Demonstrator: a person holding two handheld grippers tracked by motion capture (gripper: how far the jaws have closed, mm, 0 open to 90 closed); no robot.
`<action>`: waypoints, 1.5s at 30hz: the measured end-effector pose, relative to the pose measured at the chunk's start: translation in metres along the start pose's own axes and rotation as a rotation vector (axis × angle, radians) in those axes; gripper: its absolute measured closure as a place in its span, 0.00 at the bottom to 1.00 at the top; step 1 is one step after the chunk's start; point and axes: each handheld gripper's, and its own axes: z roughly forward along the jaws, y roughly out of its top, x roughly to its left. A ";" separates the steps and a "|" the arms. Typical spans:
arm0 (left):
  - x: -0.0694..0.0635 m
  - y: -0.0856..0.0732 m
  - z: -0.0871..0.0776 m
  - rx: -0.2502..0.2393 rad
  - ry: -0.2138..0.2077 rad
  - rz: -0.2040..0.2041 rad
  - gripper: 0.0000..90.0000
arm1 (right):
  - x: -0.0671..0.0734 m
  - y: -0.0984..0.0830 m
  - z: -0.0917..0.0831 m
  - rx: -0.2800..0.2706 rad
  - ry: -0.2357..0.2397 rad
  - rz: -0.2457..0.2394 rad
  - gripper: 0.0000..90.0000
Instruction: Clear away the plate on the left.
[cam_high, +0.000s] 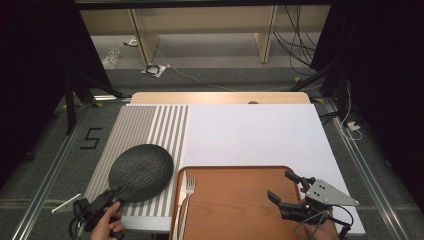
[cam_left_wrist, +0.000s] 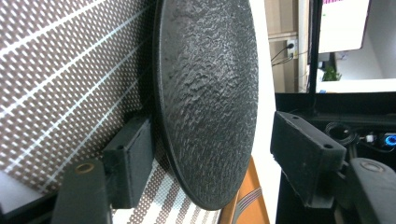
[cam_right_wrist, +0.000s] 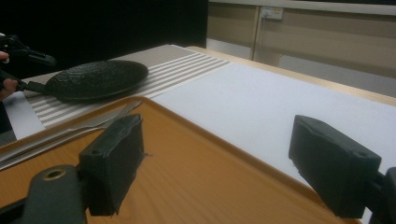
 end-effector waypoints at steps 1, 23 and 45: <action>0.001 0.000 0.000 0.009 0.000 -0.008 0.36 | 0.000 0.000 0.000 0.000 0.000 -0.001 0.21; 0.000 -0.011 0.021 -0.020 0.018 -0.069 0.53 | 0.000 -0.001 0.002 0.011 0.003 -0.004 0.21; 0.007 -0.014 0.020 -0.090 0.001 -0.141 0.93 | 0.000 -0.001 0.002 0.013 0.008 -0.007 0.21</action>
